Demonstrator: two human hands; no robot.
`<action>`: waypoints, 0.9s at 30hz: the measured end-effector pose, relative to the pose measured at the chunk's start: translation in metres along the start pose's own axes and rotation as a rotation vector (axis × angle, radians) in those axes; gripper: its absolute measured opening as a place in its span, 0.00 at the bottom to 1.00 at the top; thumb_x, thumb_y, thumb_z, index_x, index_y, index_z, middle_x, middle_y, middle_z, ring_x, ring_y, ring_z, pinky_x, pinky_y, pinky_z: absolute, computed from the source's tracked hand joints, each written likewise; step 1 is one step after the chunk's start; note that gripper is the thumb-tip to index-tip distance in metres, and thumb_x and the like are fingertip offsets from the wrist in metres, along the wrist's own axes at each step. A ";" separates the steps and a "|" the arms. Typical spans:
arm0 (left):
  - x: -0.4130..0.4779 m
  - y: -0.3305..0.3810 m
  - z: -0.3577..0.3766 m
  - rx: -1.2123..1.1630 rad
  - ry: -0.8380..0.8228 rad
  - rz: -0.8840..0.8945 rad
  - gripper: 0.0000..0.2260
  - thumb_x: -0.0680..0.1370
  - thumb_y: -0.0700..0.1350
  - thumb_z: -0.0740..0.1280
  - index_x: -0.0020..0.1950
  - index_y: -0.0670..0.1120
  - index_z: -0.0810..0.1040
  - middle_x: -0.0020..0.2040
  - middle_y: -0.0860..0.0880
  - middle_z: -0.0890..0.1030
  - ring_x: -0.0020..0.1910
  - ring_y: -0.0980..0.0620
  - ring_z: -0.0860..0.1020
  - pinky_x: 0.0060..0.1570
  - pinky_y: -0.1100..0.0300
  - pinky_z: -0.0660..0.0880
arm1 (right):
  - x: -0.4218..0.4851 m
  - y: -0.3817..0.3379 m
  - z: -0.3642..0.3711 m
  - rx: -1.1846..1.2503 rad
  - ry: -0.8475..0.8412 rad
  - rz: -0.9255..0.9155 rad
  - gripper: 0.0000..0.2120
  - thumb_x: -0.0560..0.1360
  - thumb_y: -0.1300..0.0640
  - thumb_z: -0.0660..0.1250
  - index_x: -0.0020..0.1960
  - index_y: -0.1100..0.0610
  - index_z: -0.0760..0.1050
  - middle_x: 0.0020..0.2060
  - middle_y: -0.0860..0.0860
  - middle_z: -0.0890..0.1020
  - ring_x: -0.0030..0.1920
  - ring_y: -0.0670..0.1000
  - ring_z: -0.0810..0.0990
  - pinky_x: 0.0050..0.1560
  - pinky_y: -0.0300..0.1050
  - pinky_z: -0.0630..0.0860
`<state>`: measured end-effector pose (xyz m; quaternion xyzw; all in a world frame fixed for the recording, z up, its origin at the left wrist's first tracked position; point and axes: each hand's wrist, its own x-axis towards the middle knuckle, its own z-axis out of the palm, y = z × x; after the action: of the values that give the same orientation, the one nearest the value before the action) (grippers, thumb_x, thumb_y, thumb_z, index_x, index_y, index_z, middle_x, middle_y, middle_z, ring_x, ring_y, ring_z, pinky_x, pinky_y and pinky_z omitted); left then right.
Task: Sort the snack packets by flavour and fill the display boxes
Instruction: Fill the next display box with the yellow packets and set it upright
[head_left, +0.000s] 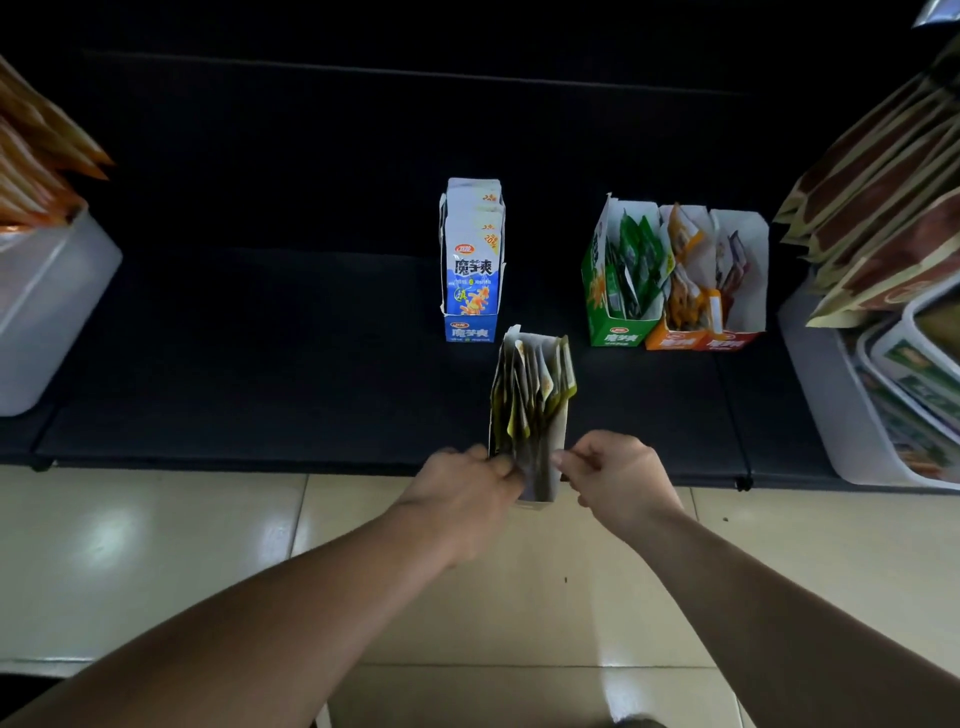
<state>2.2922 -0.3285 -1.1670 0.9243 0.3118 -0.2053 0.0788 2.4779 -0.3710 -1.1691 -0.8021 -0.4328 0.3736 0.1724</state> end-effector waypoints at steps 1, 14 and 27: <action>0.003 0.000 0.000 0.016 -0.019 0.005 0.31 0.78 0.37 0.67 0.79 0.50 0.64 0.77 0.48 0.68 0.66 0.44 0.73 0.59 0.47 0.75 | 0.000 0.000 0.001 -0.006 -0.004 -0.006 0.14 0.78 0.42 0.71 0.40 0.51 0.79 0.37 0.51 0.85 0.40 0.55 0.85 0.43 0.55 0.84; -0.017 -0.035 -0.006 -0.372 0.423 0.011 0.11 0.81 0.53 0.57 0.51 0.51 0.77 0.45 0.54 0.77 0.45 0.50 0.77 0.43 0.52 0.76 | 0.003 -0.007 0.007 -0.016 -0.029 -0.027 0.13 0.80 0.49 0.68 0.39 0.53 0.79 0.37 0.53 0.85 0.41 0.58 0.85 0.41 0.61 0.84; -0.004 -0.045 -0.025 -0.936 0.964 -0.324 0.06 0.78 0.38 0.72 0.51 0.48 0.85 0.42 0.57 0.82 0.37 0.59 0.80 0.39 0.57 0.79 | 0.000 -0.022 0.001 0.056 -0.037 -0.015 0.14 0.72 0.40 0.77 0.47 0.48 0.78 0.40 0.48 0.84 0.41 0.50 0.84 0.44 0.53 0.85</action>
<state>2.2708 -0.2882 -1.1435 0.7231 0.5019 0.3754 0.2905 2.4647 -0.3583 -1.1571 -0.7867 -0.4311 0.3991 0.1894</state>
